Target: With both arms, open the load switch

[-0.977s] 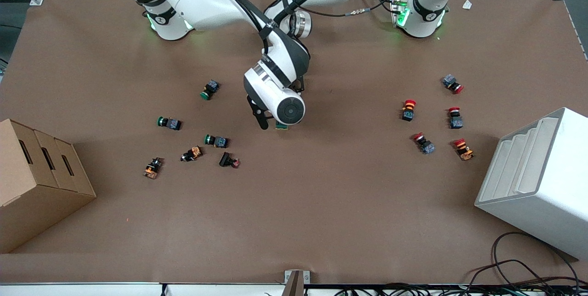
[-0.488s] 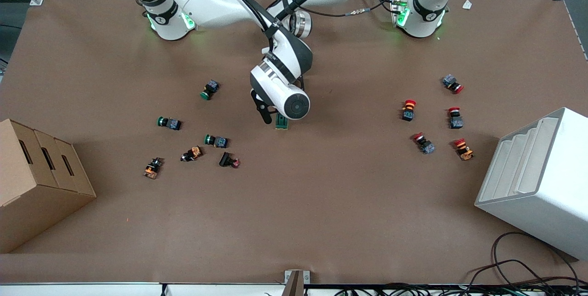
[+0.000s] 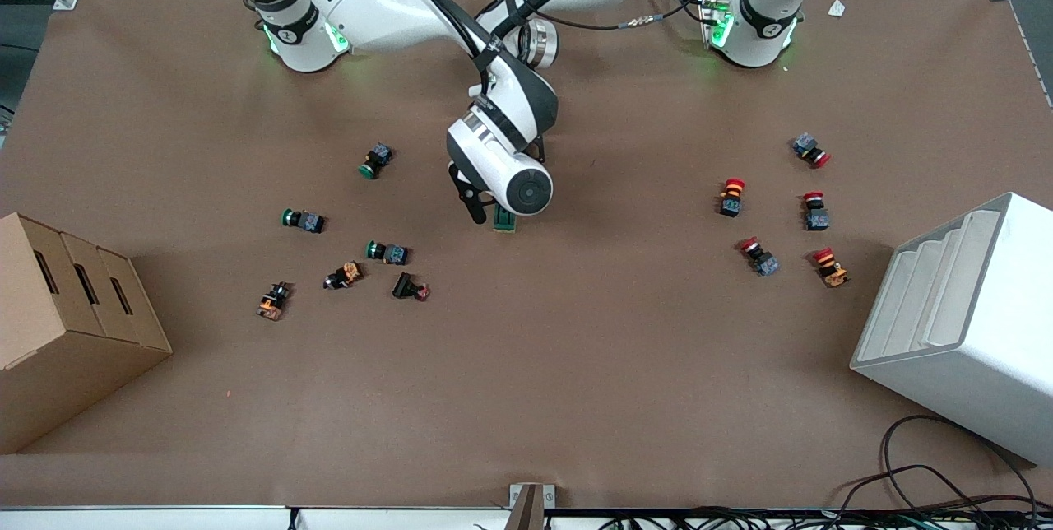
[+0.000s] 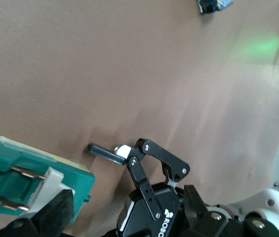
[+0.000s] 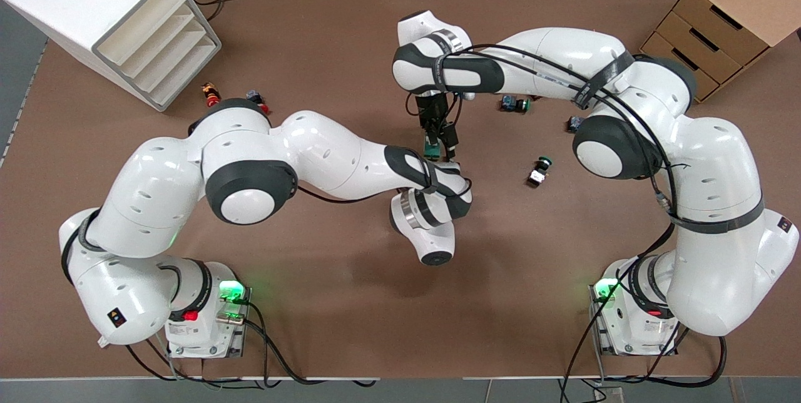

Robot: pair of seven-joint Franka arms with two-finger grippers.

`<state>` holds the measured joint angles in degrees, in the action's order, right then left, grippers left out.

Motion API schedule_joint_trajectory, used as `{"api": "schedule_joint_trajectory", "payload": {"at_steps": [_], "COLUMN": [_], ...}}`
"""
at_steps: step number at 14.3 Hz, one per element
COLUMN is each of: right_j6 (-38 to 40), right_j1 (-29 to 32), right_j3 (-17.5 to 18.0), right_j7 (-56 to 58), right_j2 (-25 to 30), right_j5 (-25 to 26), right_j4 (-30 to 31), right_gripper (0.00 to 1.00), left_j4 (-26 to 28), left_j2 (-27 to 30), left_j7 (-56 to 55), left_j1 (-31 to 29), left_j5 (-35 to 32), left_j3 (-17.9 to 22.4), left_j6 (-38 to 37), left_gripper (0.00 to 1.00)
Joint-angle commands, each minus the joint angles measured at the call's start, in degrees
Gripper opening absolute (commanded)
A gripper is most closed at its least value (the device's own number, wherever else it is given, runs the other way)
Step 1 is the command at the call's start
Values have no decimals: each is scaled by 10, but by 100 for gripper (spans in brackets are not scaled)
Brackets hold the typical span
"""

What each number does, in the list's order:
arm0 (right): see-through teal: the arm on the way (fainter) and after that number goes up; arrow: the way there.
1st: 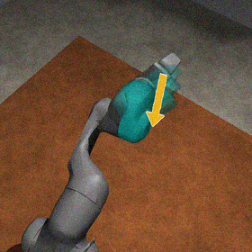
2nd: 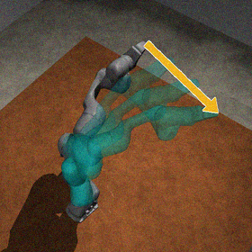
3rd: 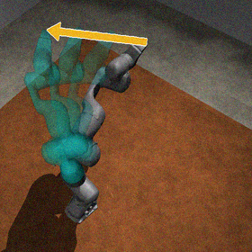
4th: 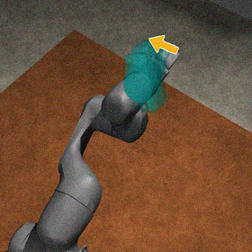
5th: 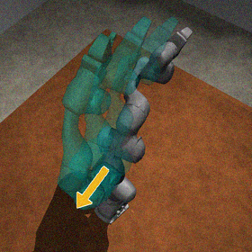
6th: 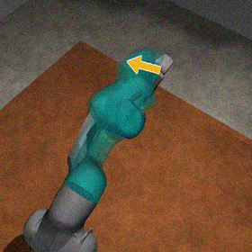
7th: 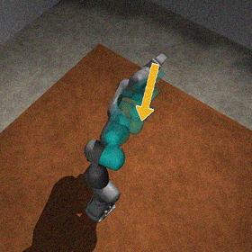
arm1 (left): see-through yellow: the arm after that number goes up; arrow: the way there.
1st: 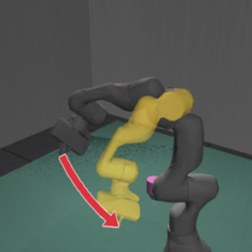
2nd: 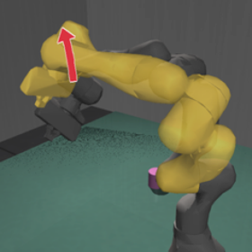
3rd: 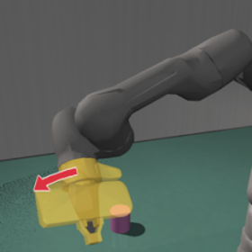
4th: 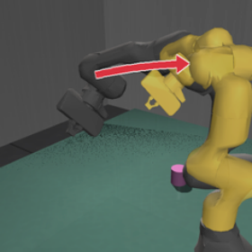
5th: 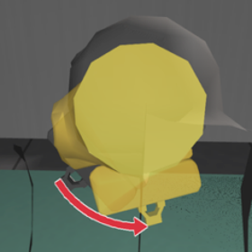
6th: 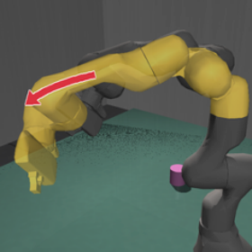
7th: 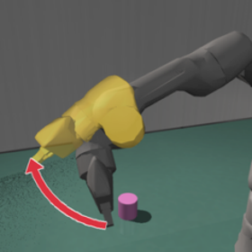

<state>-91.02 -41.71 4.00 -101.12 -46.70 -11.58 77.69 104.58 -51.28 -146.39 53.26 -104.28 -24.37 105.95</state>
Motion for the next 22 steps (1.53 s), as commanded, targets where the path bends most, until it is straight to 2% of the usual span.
{"api": "schedule_joint_trajectory", "payload": {"at_steps": [1, 4, 7, 9, 12, 16, 19, 22], "right_j6": [20, 28, 27, 28, 37, 38, 29, 25], "right_j1": [44, 109, 180, 231, 299, 376, 413, 423], "right_j3": [0, 0, 0, 0, 0, 0, 0, -1], "right_j7": [91, 199, 345, 470, 657, 895, 968, 979], "right_j2": [27, 63, 107, 136, 172, 216, 243, 265], "right_j5": [24, 50, 82, 83, 114, 140, 161, 161], "right_j4": [8, 8, 11, 13, 16, 16, 13, 13], "right_gripper": [100, 100, 100, 100, 100, 100, 100, 100], "left_j4": [-8, -9, -12, -38, -88, -122, -153, -182], "left_j2": [-1, 8, 36, 47, 66, 130, 174, 212], "left_j7": [12, 19, 94, 116, 187, 350, 484, 603], "left_j1": [-1, -3, -5, -5, -21, -115, -176, -240], "left_j5": [1, 20, 94, 123, 194, 307, 400, 482], "left_j3": [1, -2, -12, -16, -29, -75, -87, -87], "left_j6": [-7, -5, -2, 1, 3, 9, 9, 8], "left_gripper": [99, 99, 99, 99, 99, 100, 100, 100]}}
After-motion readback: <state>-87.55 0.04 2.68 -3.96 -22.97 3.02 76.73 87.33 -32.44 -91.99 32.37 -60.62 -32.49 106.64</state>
